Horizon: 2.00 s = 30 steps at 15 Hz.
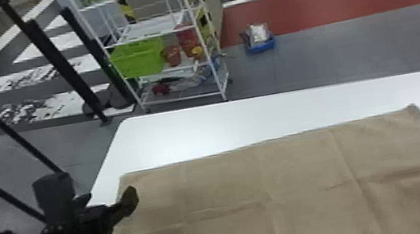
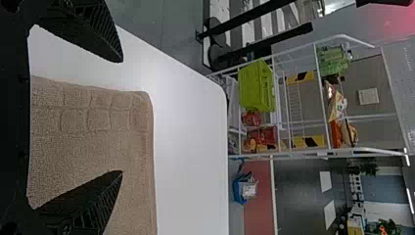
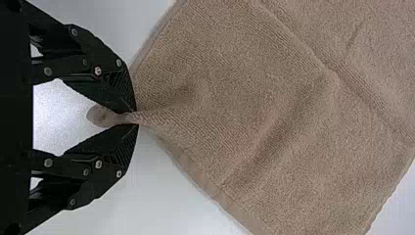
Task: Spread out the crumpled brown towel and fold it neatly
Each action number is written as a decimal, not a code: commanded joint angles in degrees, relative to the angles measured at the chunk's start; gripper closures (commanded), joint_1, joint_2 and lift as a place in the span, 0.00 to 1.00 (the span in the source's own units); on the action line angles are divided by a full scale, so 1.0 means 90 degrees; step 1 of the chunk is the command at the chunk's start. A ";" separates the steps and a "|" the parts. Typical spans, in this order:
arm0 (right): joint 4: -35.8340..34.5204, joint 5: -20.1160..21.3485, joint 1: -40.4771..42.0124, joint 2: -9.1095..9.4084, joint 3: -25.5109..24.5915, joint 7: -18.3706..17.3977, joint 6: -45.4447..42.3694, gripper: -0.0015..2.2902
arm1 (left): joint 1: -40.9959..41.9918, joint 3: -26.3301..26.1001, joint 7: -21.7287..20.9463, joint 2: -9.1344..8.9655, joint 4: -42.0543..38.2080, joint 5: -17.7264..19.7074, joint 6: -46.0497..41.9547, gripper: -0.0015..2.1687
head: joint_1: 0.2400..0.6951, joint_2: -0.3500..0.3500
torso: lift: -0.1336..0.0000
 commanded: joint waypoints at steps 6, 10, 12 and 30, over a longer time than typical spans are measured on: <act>-0.0703 0.0165 0.0351 -0.0207 -0.0177 0.0019 -0.0198 0.48 | 0.0008 0.0029 -0.0010 0.0001 0.0000 -0.0010 0.0000 0.03 | 1.00 0.96 | 0.08; -0.0996 0.0498 0.0742 -0.0471 -0.0235 0.0019 -0.0491 0.49 | 0.0008 0.0039 0.0000 0.0001 0.0000 -0.0010 0.0000 0.03 | 1.00 0.96 | 0.08; -0.1201 0.0478 0.0947 -0.0481 -0.0509 0.0019 -0.0589 0.49 | -0.0002 0.0039 0.0000 0.0010 0.0000 -0.0020 0.0000 0.03 | 1.00 0.95 | 0.08; -0.2607 0.1044 0.3008 -0.1086 -0.0939 0.0019 -0.0980 0.49 | -0.0061 0.0010 -0.0020 0.0020 0.0078 -0.0068 0.0020 0.03 | 1.00 0.99 | 0.08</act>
